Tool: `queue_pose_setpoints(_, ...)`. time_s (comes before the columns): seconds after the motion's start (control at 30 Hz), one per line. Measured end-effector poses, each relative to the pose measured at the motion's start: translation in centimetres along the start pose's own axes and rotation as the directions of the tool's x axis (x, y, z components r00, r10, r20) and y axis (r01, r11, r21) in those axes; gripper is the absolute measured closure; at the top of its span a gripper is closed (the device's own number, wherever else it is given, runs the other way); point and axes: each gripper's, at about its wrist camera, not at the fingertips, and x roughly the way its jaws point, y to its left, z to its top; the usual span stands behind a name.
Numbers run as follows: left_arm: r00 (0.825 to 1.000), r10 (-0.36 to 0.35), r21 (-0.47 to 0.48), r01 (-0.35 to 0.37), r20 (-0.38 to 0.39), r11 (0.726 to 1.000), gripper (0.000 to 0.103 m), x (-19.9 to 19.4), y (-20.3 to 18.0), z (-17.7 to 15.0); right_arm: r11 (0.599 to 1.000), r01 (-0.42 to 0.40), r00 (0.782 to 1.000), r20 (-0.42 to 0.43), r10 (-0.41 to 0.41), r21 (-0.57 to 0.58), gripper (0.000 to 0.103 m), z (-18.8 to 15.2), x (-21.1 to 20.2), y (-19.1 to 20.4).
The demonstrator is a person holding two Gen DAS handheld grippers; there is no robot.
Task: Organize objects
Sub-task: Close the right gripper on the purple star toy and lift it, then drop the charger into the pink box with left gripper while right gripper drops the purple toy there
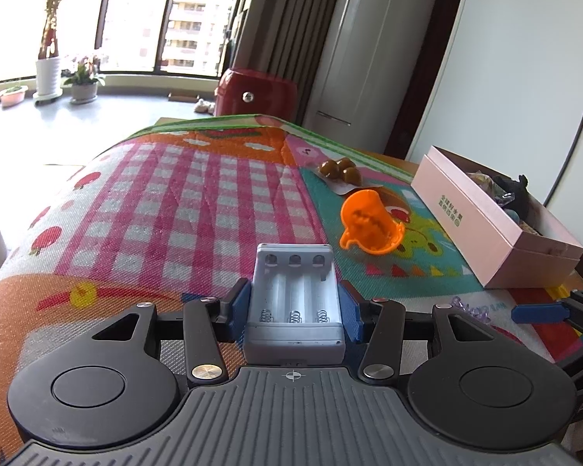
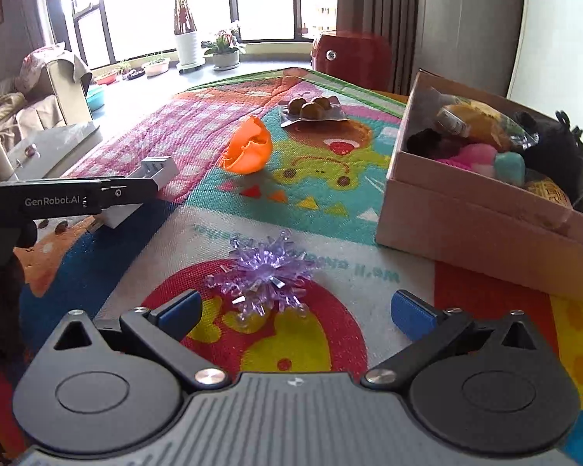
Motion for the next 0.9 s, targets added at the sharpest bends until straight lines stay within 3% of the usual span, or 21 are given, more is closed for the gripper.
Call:
queue_pose_setpoints(0.1, 1.000, 0.001, 0.001, -0.001, 0.000, 1.000, 0.050, 0.0, 0.0, 0.0, 1.000, -0.017, 1.000, 0.008, 0.017, -0.018, 0.000, 0.9, 0.9, 1.0)
queue_pose_setpoints(0.2, 1.000, 0.001, 0.001, -0.001, 0.000, 1.000, 0.050, 0.0, 0.0, 0.0, 0.998, -0.039, 0.999, 0.015, 0.040, -0.041, 0.013, 1.5, 1.0, 1.6)
queue_pose_setpoints(0.27, 1.000, 0.001, 0.001, -0.001, 0.000, 1.000, 0.050, 0.0, -0.1, 0.0, 0.998, -0.047, 0.999, 0.016, 0.048, -0.051, 0.032, 1.6, 0.7, 1.9)
queue_pose_setpoints(0.33, 1.000, 0.005, 0.005, -0.005, -0.001, 1.000, 0.050, 0.0, -0.1, 0.0, 0.997, -0.059, 0.998, 0.008, 0.060, -0.051, 0.035, 1.6, 0.1, 1.9)
queue_pose_setpoints(0.37, 1.000, 0.009, 0.009, -0.009, -0.001, 1.000, 0.050, 0.0, -0.2, -0.1, 0.997, -0.064, 0.998, 0.009, 0.065, -0.047, 0.041, 1.4, -0.3, 1.8)
queue_pose_setpoints(0.7, 0.994, 0.112, 0.085, -0.111, -0.007, 0.990, 0.051, -0.2, -1.9, -0.3, 1.000, -0.018, 0.997, 0.079, 0.018, 0.001, 0.041, -1.3, -5.9, -1.1)
queue_pose_setpoints(0.73, 0.995, 0.099, 0.068, -0.098, -0.012, 0.993, 0.051, -0.5, -2.2, -0.2, 1.000, -0.013, 0.996, 0.094, 0.012, 0.009, 0.041, -1.5, -6.6, -1.6)
queue_pose_setpoints(0.8, 1.000, 0.005, 0.030, -0.005, 0.003, 1.000, 0.051, -1.4, -3.2, 0.6, 1.000, 0.000, 0.991, 0.134, -0.003, 0.023, 0.041, -2.2, -8.2, -2.7)
queue_pose_setpoints(0.9, 0.991, -0.102, 0.064, 0.096, 0.091, 0.993, 0.051, -3.0, -6.7, 3.4, 0.999, 0.030, 0.982, 0.184, -0.038, 0.044, 0.041, -3.3, -10.3, -4.4)
